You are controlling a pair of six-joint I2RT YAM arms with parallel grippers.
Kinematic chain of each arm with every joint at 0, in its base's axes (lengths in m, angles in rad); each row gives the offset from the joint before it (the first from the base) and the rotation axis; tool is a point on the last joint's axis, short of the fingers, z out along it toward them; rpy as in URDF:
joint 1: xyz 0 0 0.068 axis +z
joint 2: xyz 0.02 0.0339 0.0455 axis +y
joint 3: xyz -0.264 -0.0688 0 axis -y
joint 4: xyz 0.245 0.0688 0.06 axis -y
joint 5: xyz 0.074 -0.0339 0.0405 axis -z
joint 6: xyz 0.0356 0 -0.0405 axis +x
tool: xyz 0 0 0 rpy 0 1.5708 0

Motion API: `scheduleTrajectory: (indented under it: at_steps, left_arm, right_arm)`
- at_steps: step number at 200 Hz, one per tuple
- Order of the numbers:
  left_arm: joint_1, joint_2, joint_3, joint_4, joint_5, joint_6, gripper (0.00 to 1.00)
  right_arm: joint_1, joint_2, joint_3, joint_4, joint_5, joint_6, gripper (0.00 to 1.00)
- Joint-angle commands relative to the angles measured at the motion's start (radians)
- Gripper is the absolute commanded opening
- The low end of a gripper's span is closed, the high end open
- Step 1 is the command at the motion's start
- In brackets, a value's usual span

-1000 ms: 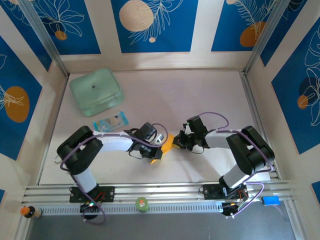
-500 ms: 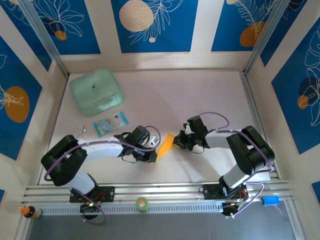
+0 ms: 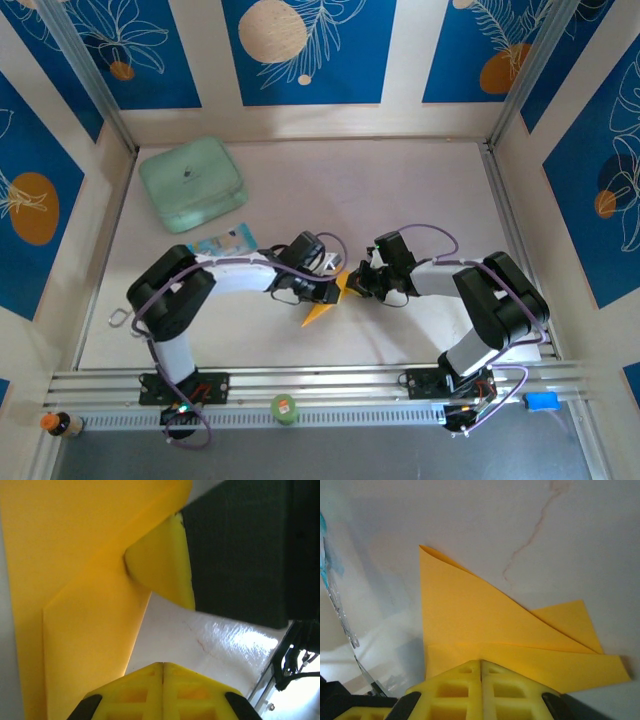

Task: Fold a paper plane with a square sheet of paper (pick it up from the middle)
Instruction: Fold the wing for the fifth time at the center of the table.

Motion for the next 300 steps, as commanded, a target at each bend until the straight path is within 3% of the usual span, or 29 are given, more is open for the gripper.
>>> scheduleTrajectory:
  at_steps: [1,59,185,250,300]
  left_arm:
    - [0.0,0.039,0.053,-0.007,0.029,0.025,0.08]
    - [-0.002,0.108,0.037,-0.129,-0.03,0.063,0.07]
    - [0.006,-0.121,-0.185,-0.169,-0.101,0.087,0.11]
    - [0.025,-0.235,-0.332,-0.061,-0.032,0.015,0.1]
    - [0.032,-0.324,-0.389,-0.102,-0.124,-0.004,0.08]
  right_arm:
    - [-0.01,0.006,-0.023,-0.075,0.037,0.004,0.02]
    - [-0.014,0.005,-0.027,-0.078,0.045,0.004,0.02]
    - [-0.029,-0.014,-0.046,-0.089,0.05,-0.002,0.02]
    - [-0.031,-0.001,-0.04,-0.079,0.039,-0.008,0.02]
    - [-0.031,-0.008,-0.04,-0.079,0.035,-0.011,0.02]
